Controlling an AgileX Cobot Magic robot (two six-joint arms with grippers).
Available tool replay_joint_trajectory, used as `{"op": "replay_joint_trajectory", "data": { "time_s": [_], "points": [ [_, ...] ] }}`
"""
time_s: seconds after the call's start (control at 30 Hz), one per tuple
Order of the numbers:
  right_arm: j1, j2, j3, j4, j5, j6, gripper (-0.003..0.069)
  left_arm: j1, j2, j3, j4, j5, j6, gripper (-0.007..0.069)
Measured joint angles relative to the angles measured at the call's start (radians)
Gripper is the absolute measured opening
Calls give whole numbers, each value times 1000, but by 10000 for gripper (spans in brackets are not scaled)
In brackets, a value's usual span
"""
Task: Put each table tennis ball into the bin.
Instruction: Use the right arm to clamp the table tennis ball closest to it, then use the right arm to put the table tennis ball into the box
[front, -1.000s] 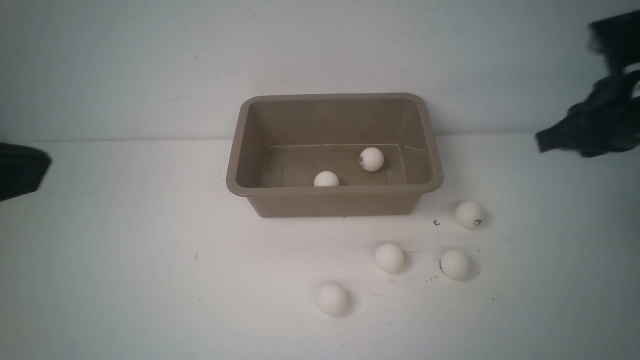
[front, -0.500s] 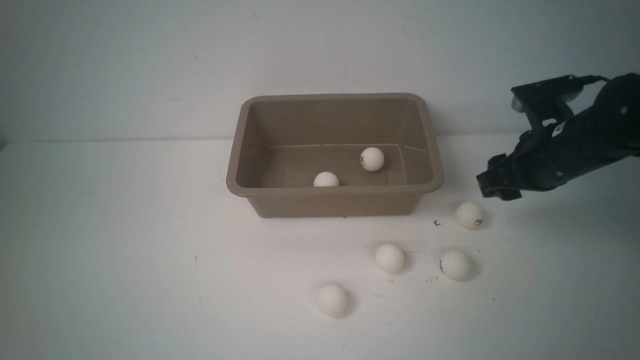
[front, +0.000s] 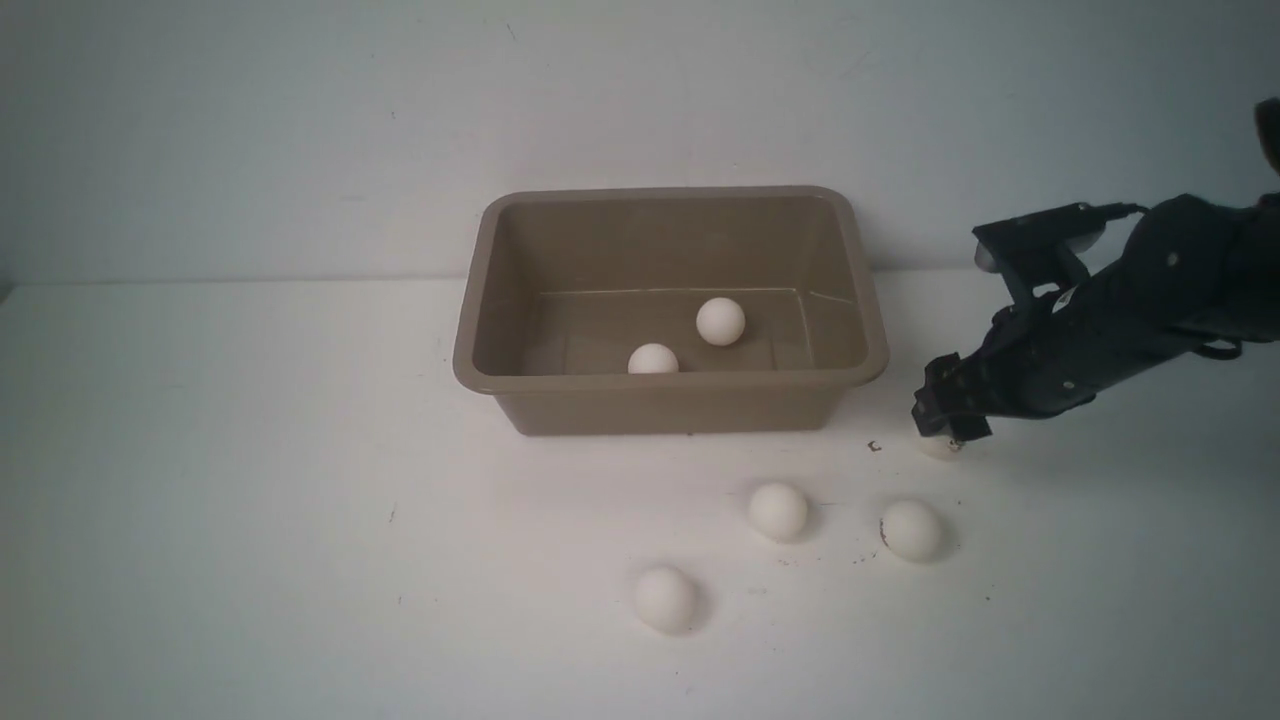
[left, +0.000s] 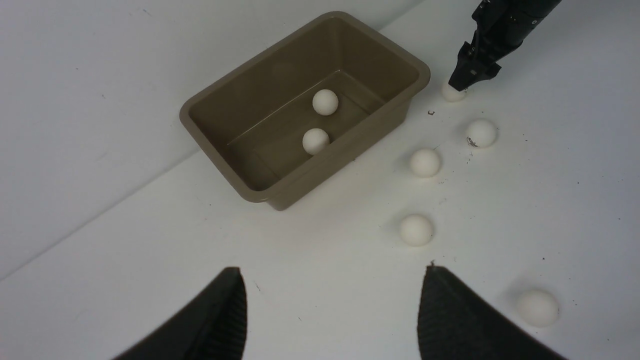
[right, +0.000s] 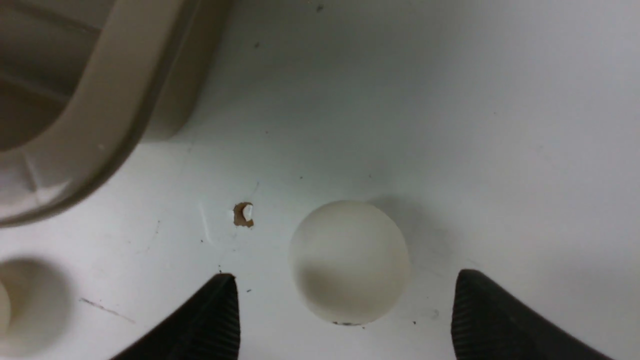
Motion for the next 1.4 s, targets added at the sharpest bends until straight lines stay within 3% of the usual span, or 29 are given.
{"op": "replay_joint_trajectory", "data": {
  "time_s": [0.4,0.57,0.93,1.07,1.2,1.4],
  "points": [
    [13,86,-3,17,-59,-7,501,0,0,0,0,0,-3,415],
    [13,92,-3,5,-77,-3,351,0,0,0,0,0,-7,415],
    [28,-196,-10,-174,-47,176,361,0,0,0,0,0,-7,415],
    [125,-234,-106,-179,-53,140,361,0,0,0,0,0,-7,415],
    [220,-113,-266,-173,-20,166,361,0,0,0,1,0,-7,415],
    [242,124,-488,-178,144,197,361,0,-12,0,1,0,-7,415]
  ]
}}
